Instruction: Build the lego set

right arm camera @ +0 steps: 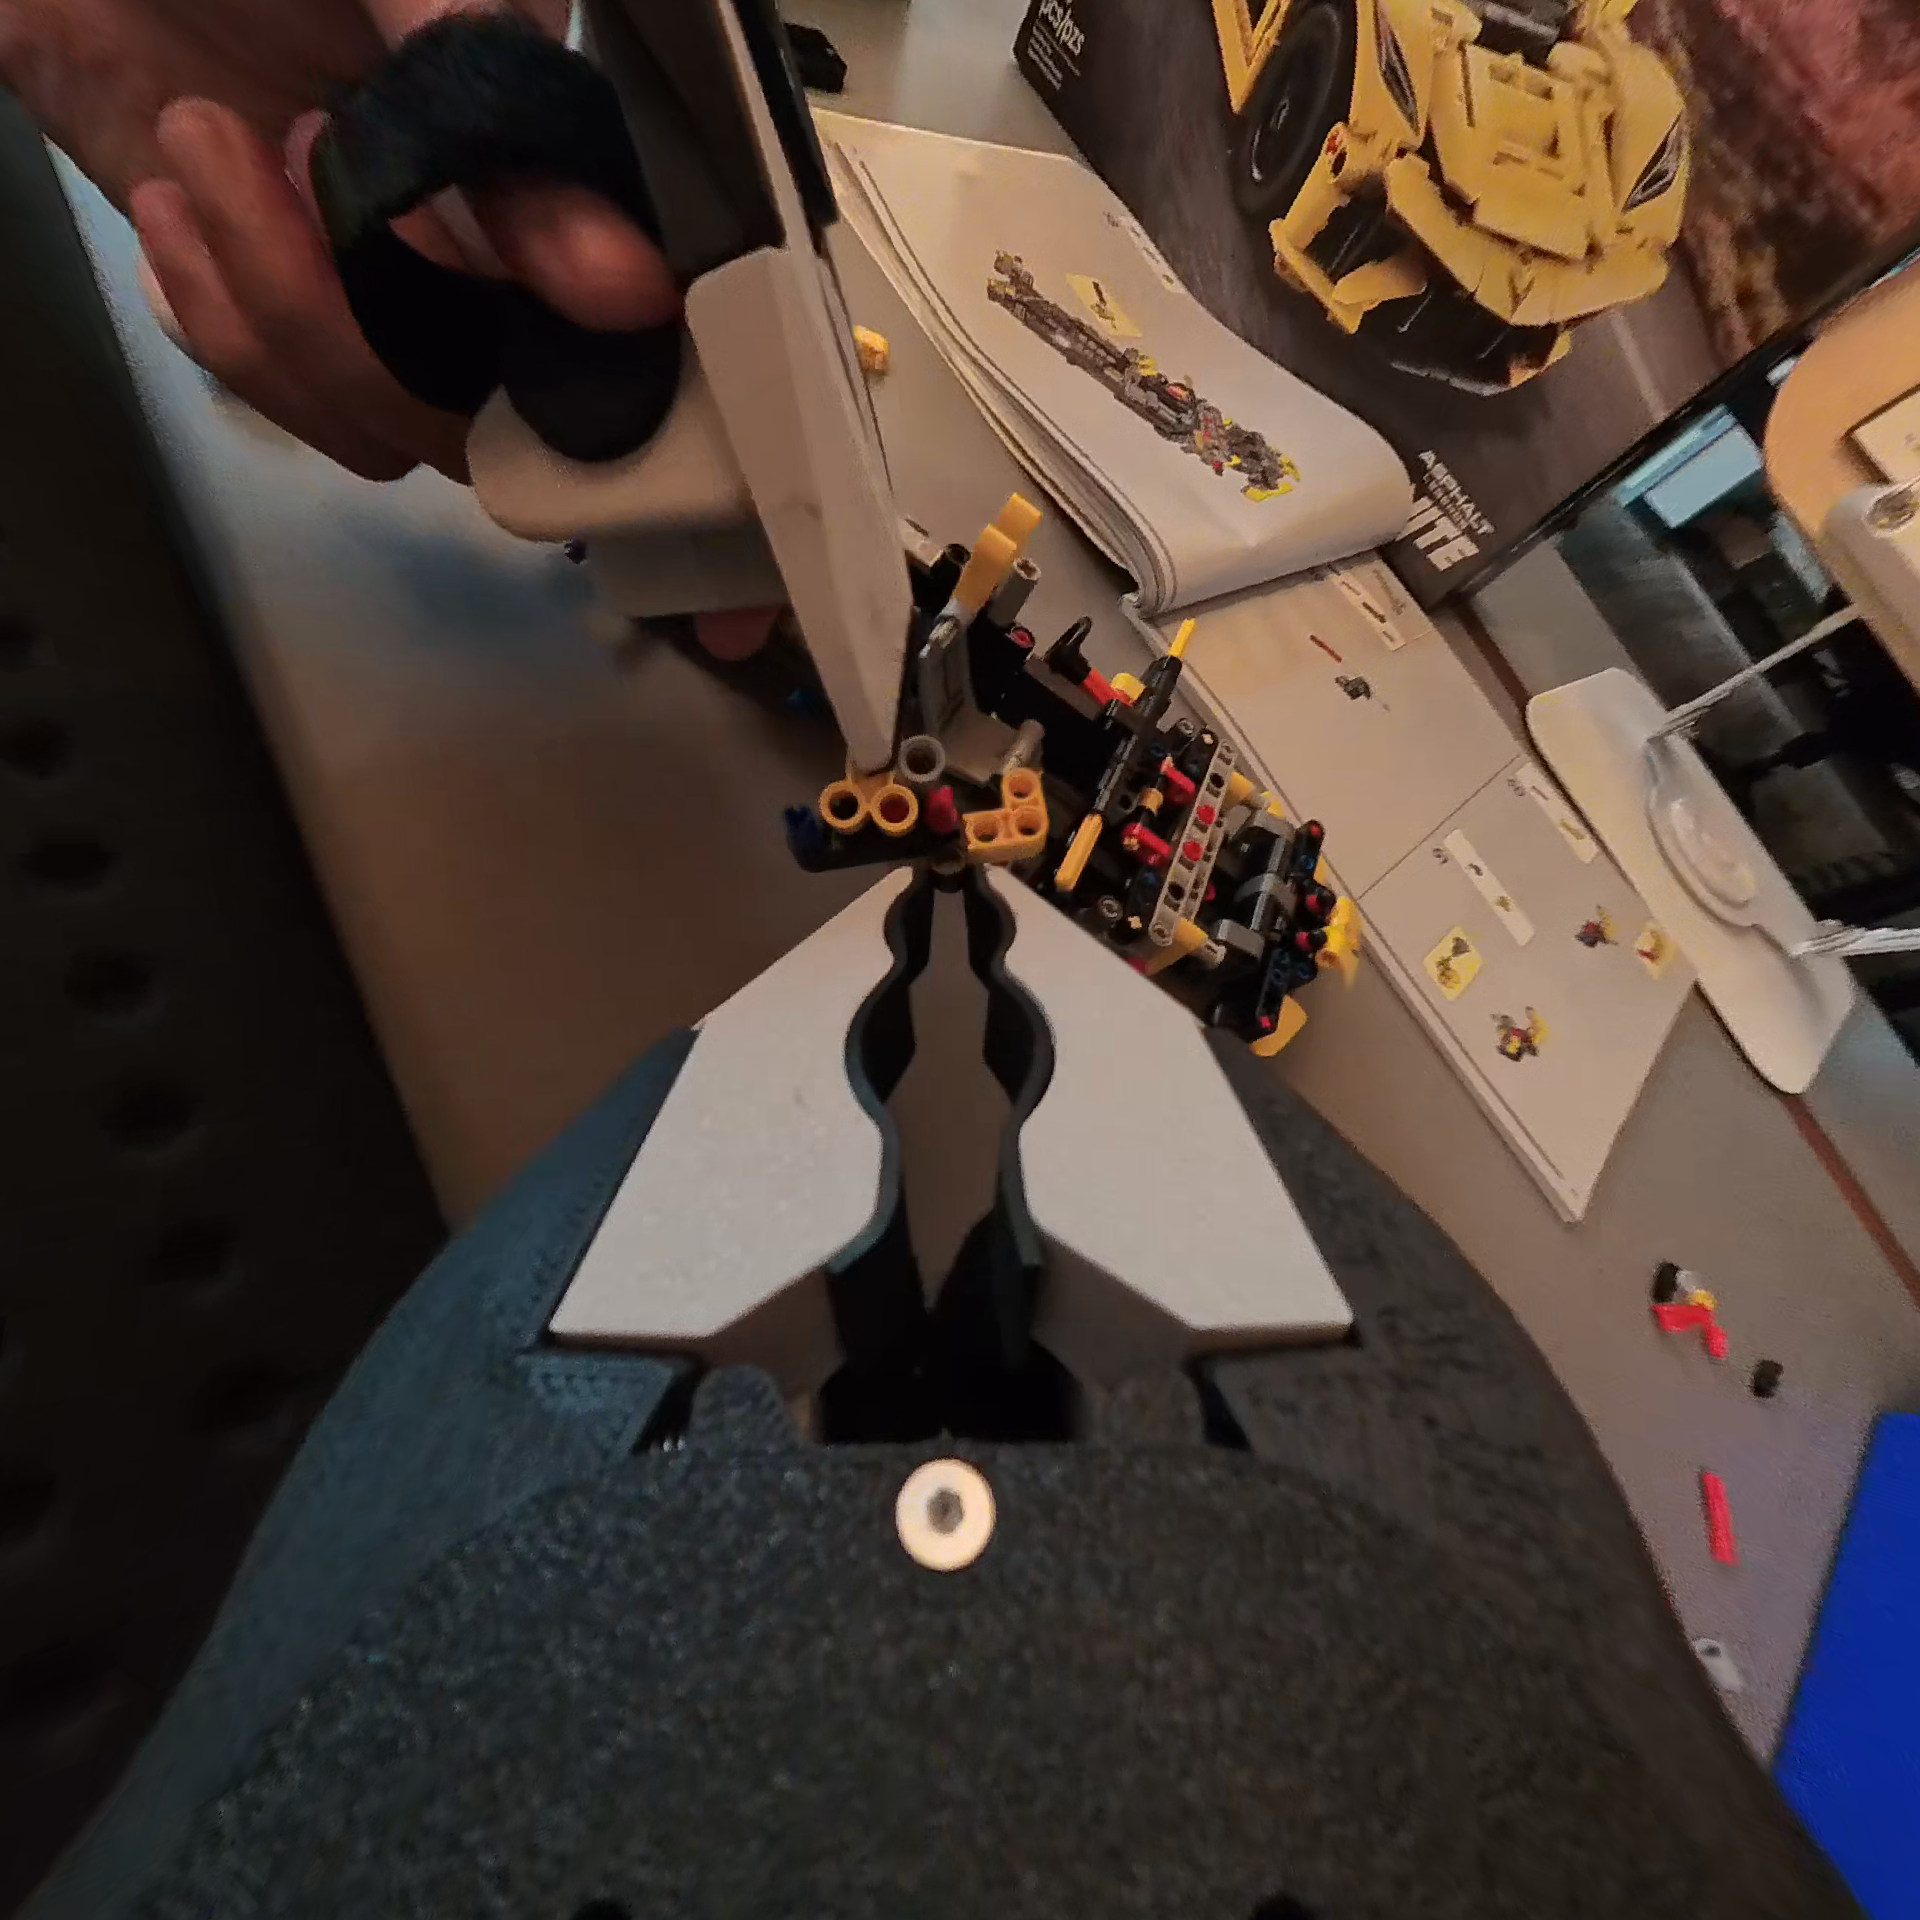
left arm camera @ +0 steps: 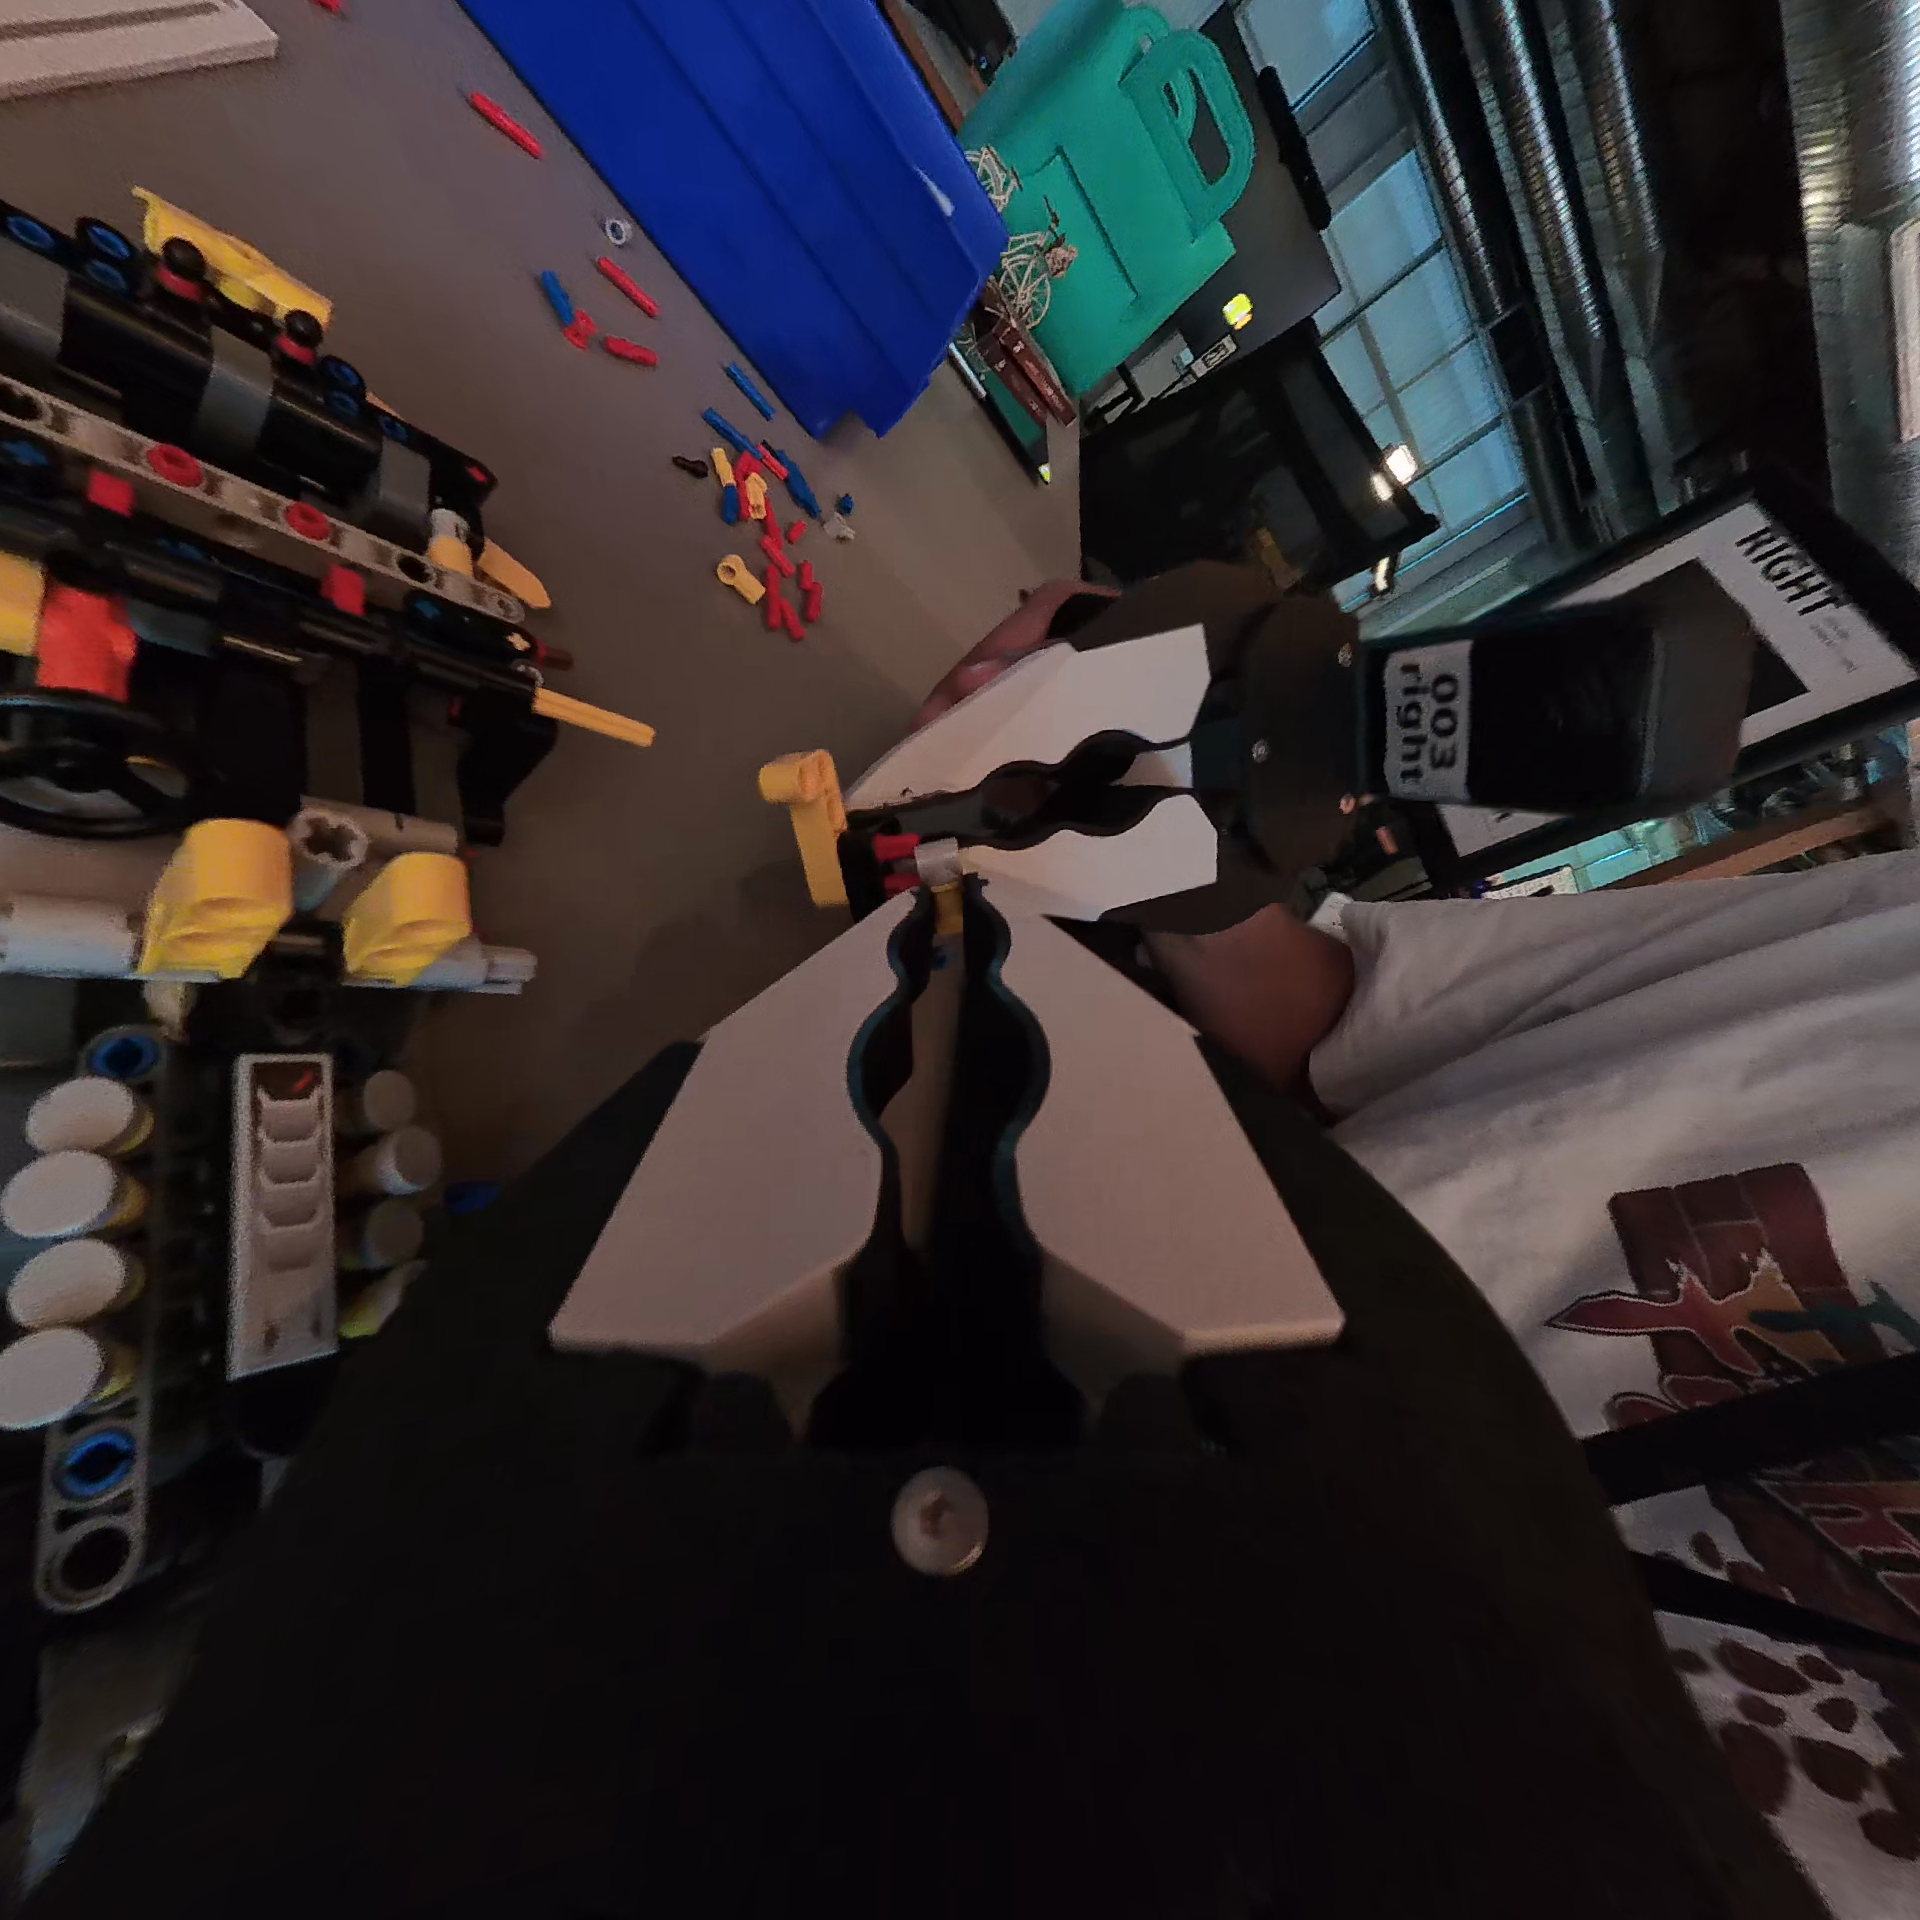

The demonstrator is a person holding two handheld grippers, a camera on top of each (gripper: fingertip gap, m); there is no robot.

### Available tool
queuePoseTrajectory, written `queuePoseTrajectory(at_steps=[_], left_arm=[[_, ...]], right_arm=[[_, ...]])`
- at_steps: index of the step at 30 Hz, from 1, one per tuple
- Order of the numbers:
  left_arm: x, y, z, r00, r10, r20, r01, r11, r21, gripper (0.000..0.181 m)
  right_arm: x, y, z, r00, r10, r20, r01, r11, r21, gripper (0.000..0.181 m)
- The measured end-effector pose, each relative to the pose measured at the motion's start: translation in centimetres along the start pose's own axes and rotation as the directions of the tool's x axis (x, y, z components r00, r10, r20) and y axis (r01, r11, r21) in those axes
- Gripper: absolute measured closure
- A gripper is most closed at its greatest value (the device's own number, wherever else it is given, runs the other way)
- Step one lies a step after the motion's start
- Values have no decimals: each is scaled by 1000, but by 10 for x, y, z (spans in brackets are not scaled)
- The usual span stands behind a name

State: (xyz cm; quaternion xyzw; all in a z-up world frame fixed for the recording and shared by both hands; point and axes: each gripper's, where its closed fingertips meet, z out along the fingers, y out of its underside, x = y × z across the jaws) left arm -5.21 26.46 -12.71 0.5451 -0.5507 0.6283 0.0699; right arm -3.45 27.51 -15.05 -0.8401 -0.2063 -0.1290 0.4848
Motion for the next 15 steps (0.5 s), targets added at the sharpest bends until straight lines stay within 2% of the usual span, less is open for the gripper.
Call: queuePoseTrajectory(at_steps=[8,13,15], left_arm=[[15,-9,-5,989,-58,-134,64,997,38,175],[15,-8,-5,983,-88,-161,93,995,24,175],[16,-7,-5,975,-118,-189,124,992,17,176]], right_arm=[[4,-14,-11,997,79,27,-81,991,102,175],[2,-13,-13,995,88,54,-93,991,99,175],[0,-13,-14,987,135,91,-145,984,108,175]])
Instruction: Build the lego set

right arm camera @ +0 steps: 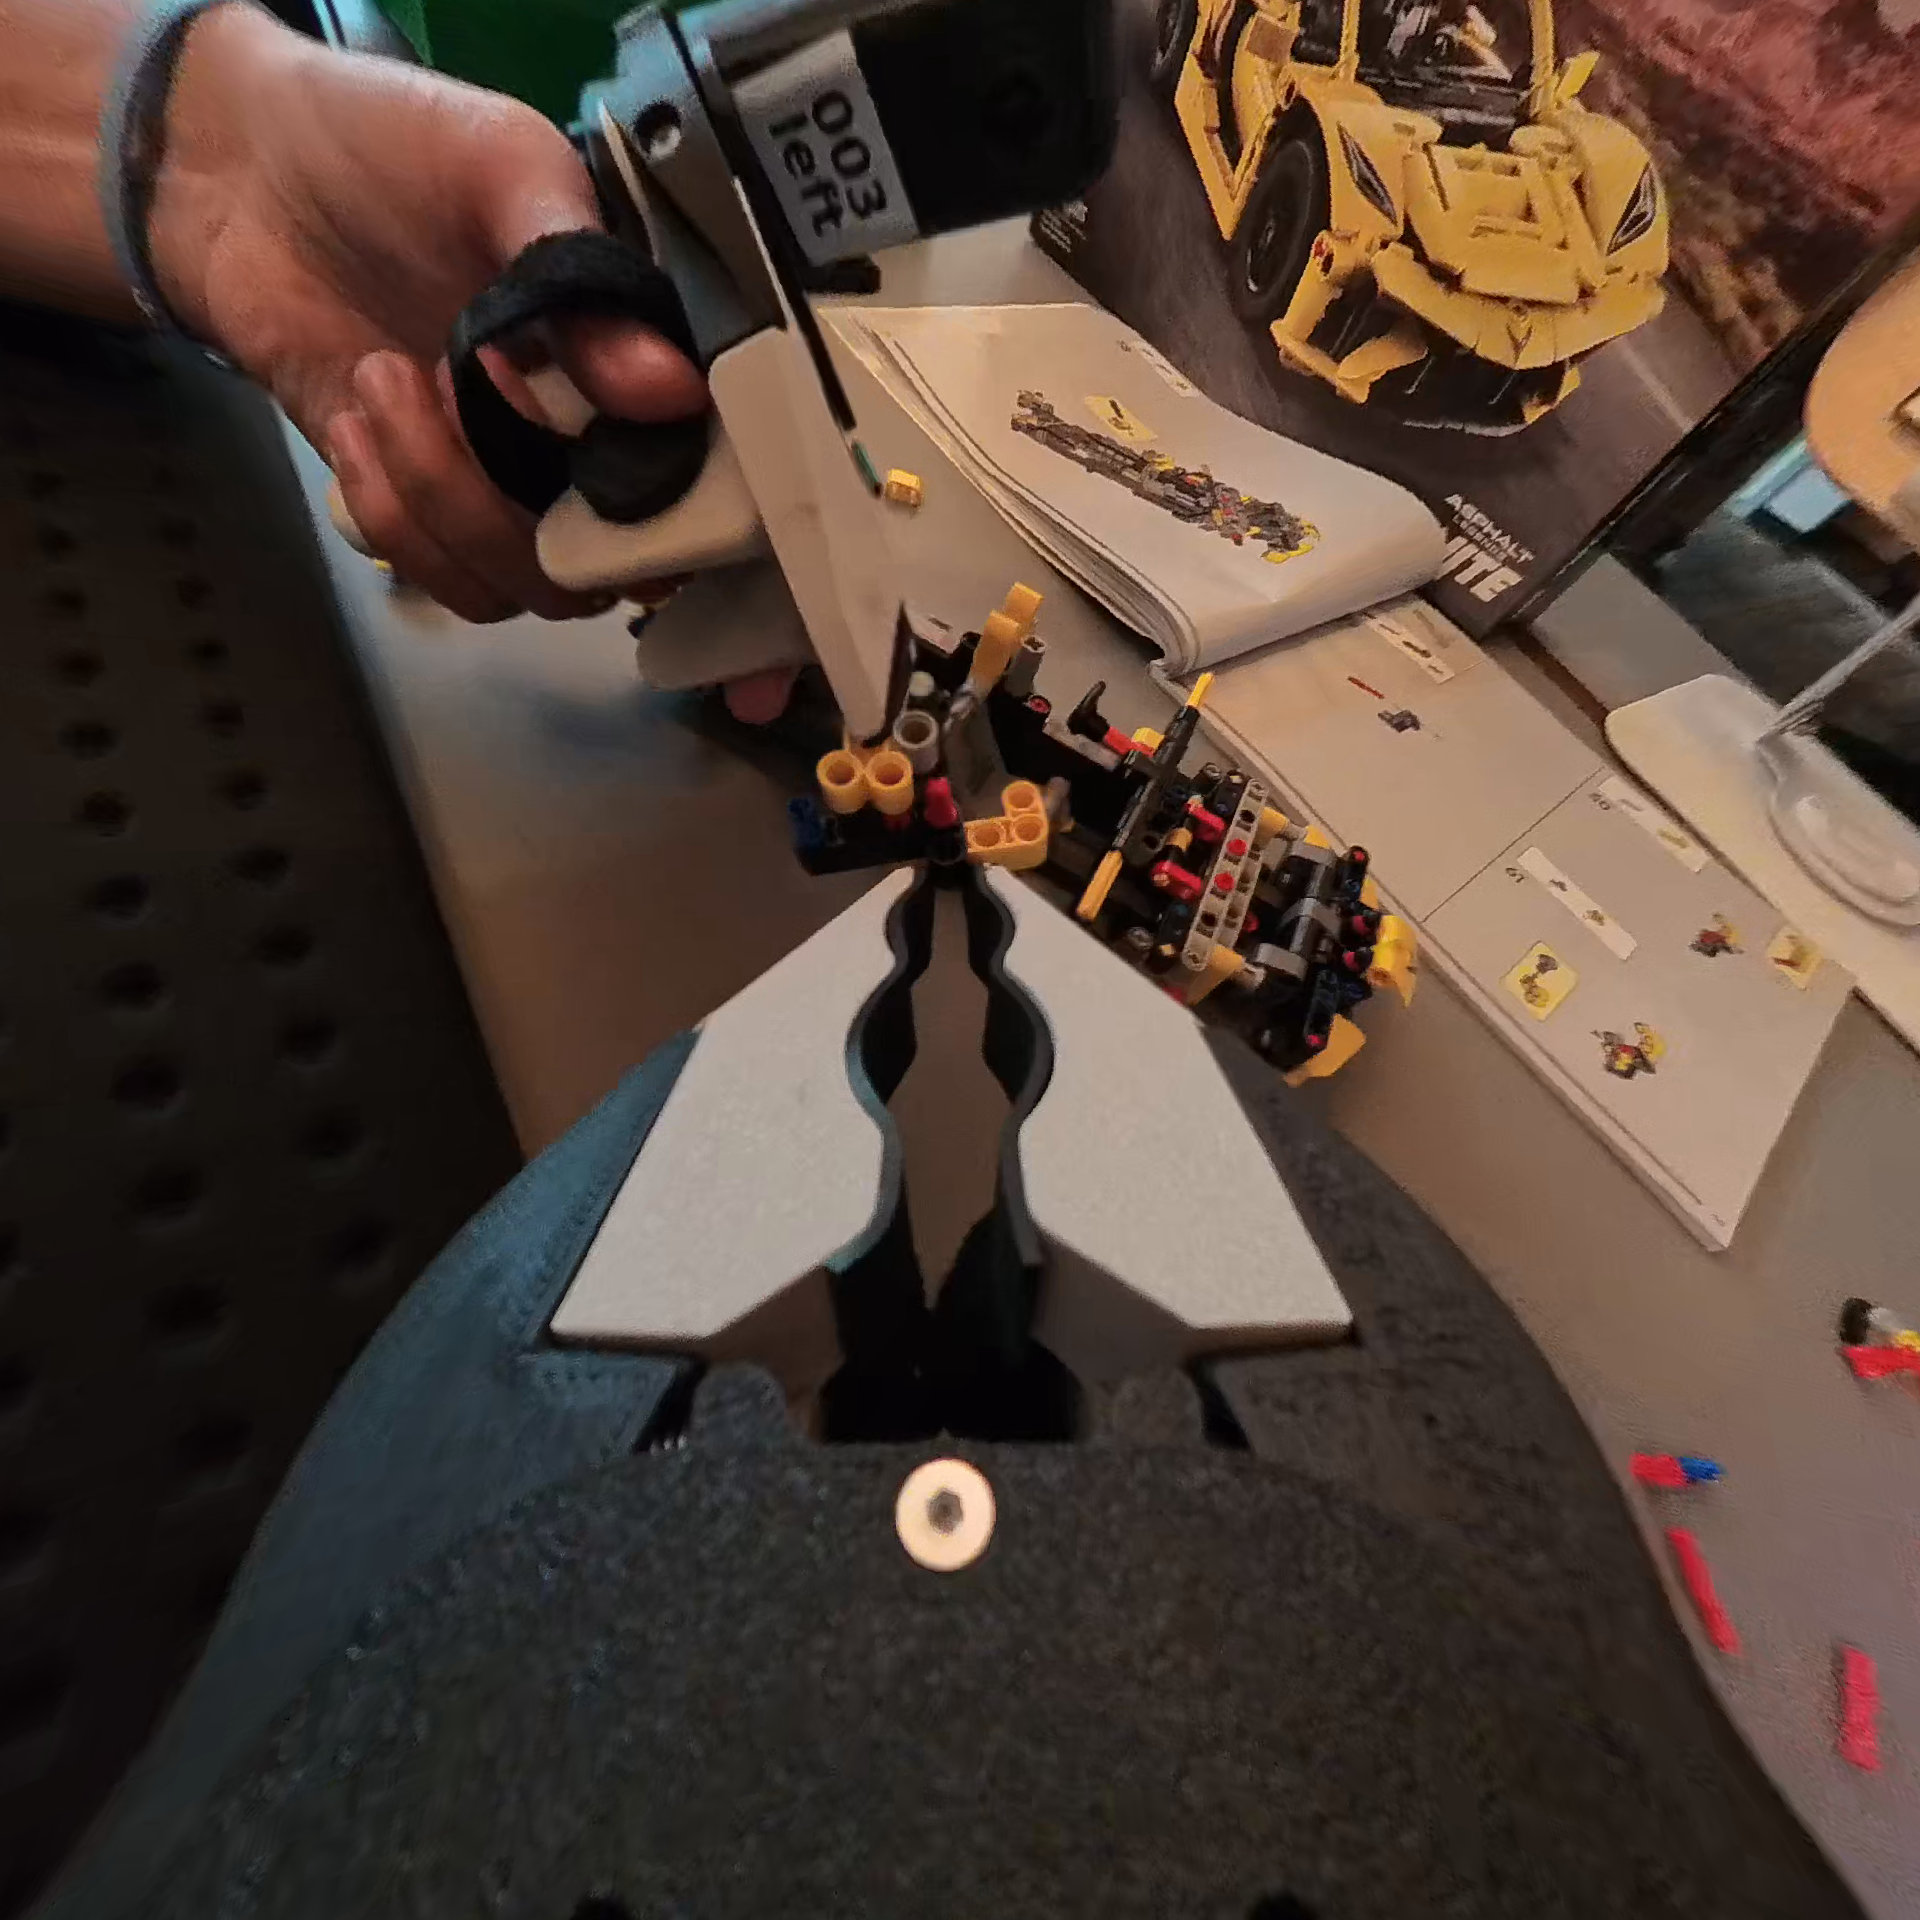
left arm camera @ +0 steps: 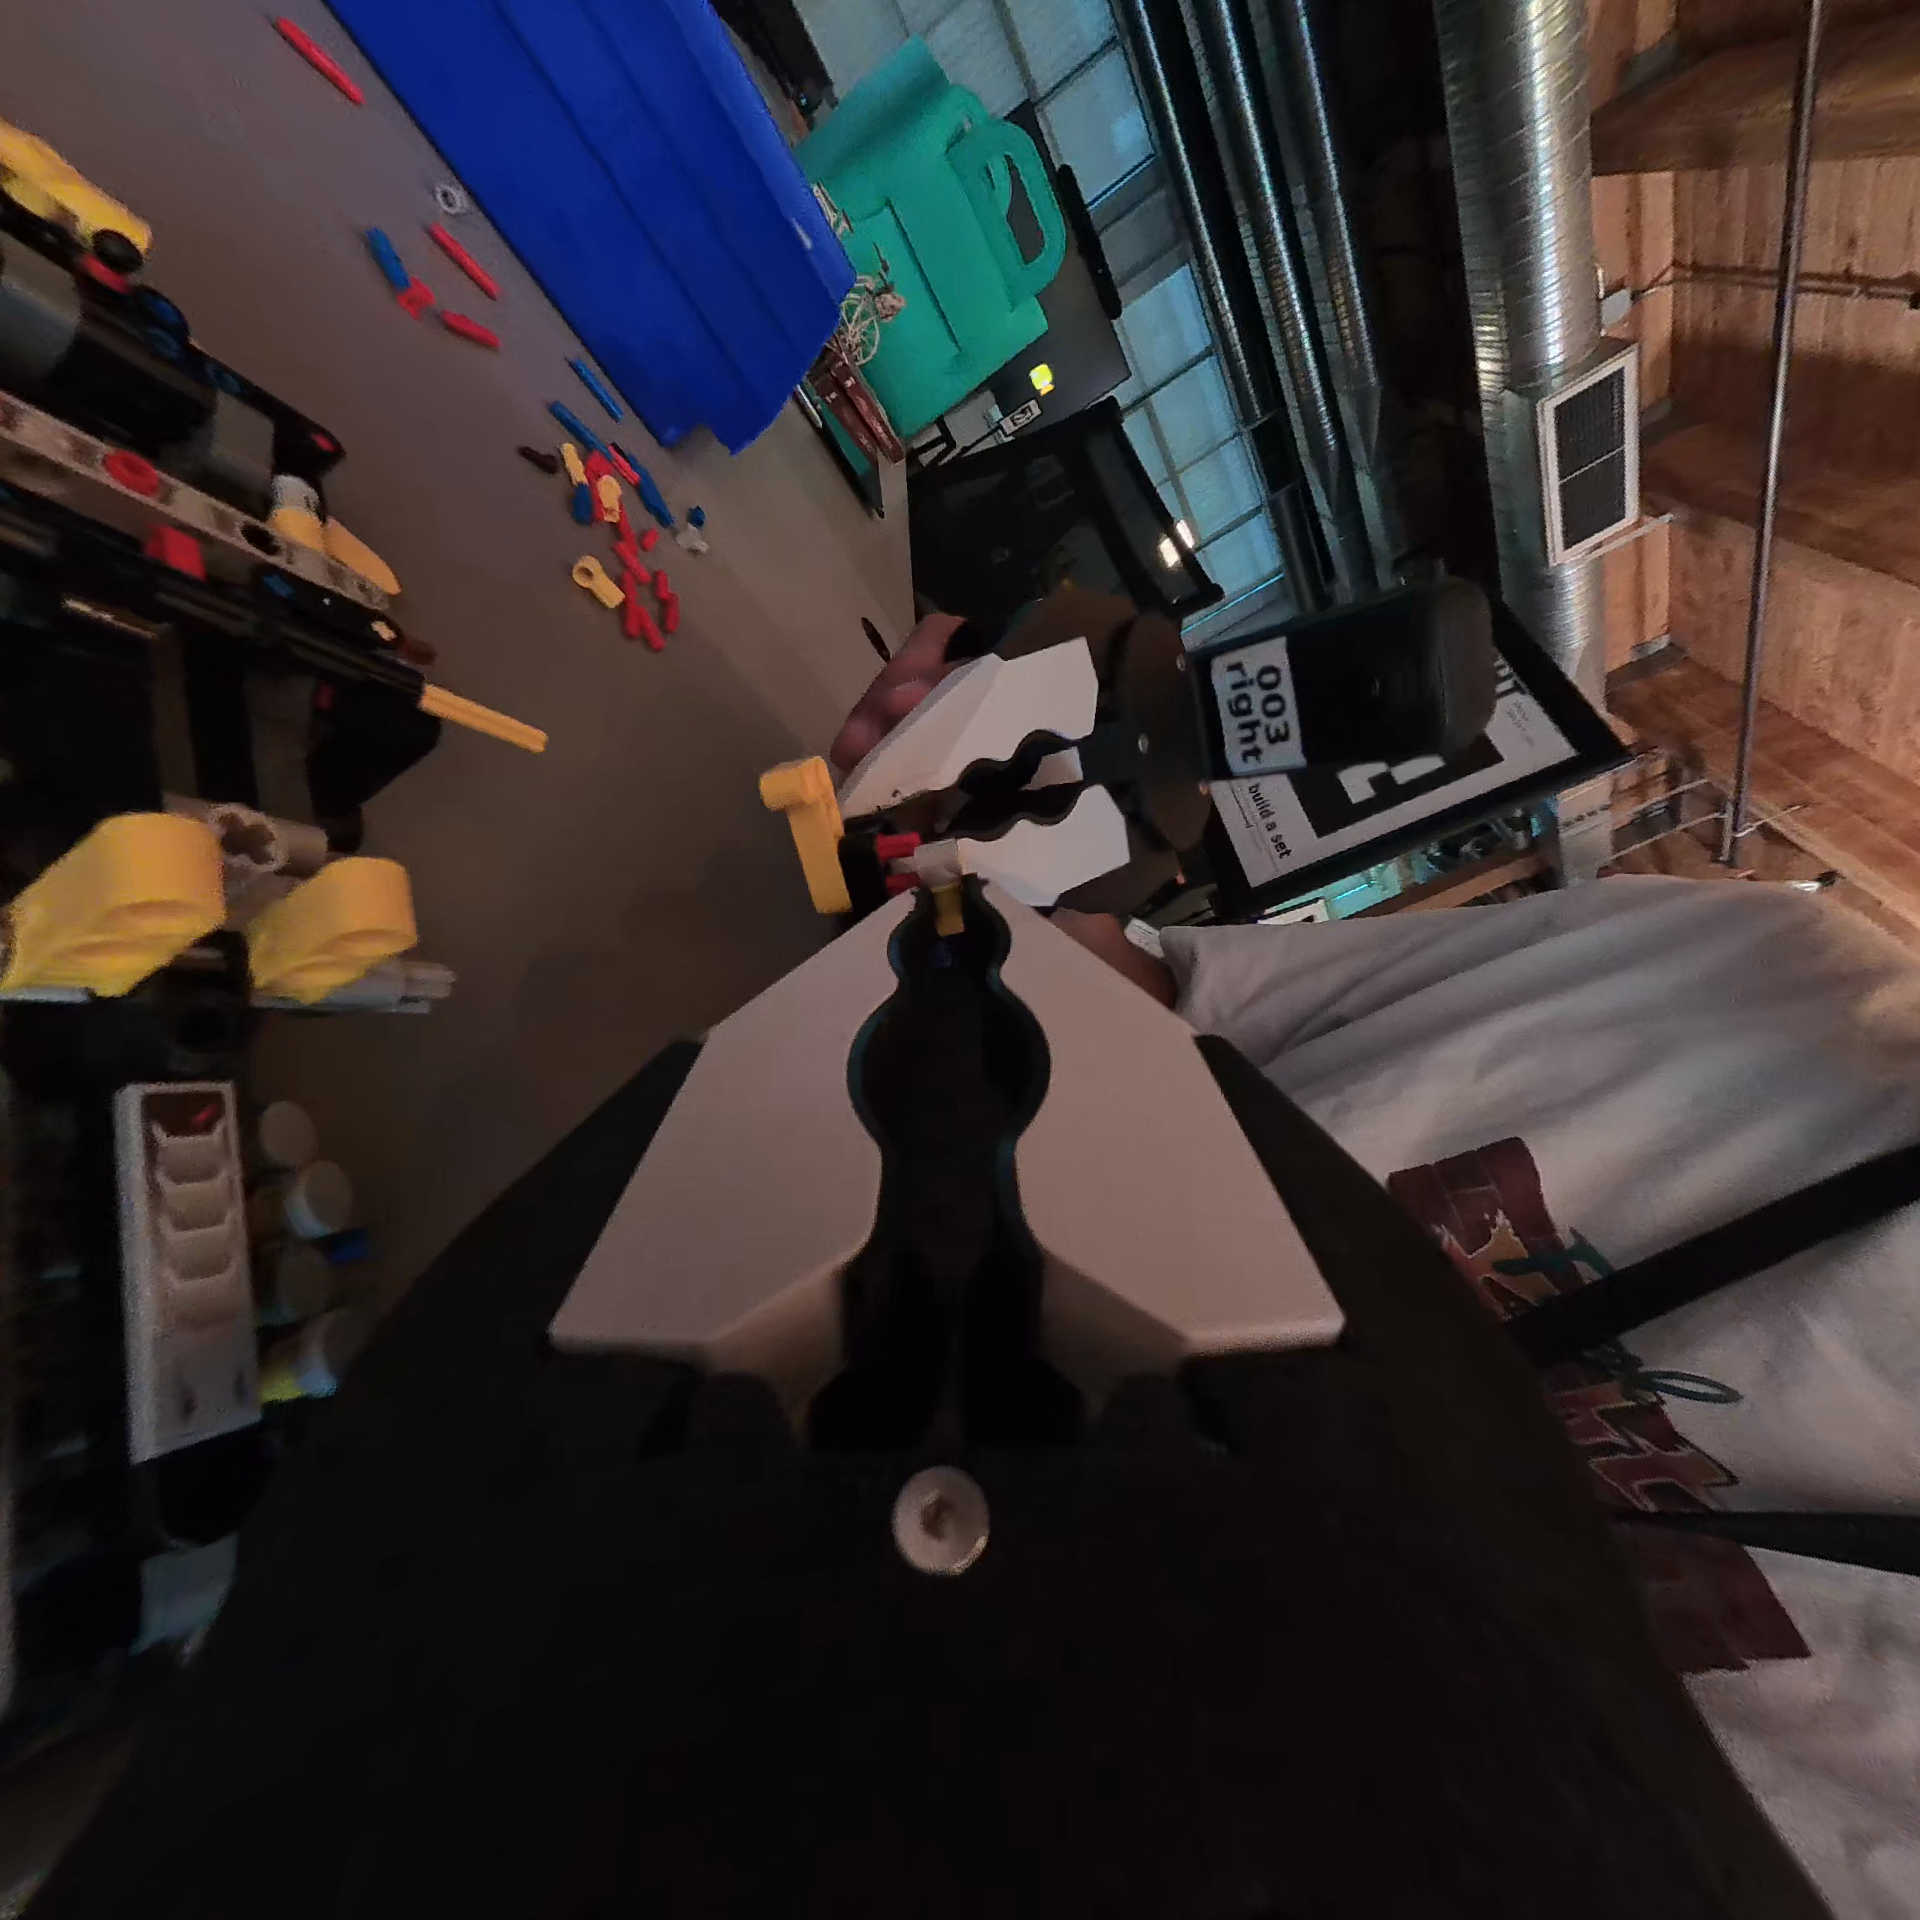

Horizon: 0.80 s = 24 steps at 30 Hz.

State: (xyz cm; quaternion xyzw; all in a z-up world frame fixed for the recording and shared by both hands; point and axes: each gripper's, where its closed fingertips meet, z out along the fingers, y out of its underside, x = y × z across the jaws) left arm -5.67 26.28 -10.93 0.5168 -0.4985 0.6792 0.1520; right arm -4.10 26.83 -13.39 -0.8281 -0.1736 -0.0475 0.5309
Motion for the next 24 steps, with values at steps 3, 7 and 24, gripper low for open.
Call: queuePoseTrajectory(at_steps=[3,7,24], left_arm=[[-6,4,2,1000,3,29,-2,1000,-19,175],[-1,3,3,1000,-28,-9,28,1000,1,176],[6,-11,-2,993,-84,-87,91,993,81,176]], right_arm=[[-3,7,0,998,52,39,-52,999,-17,175],[-4,4,-2,989,128,79,-131,991,27,176],[4,4,3,998,61,-35,-60,998,31,176]])
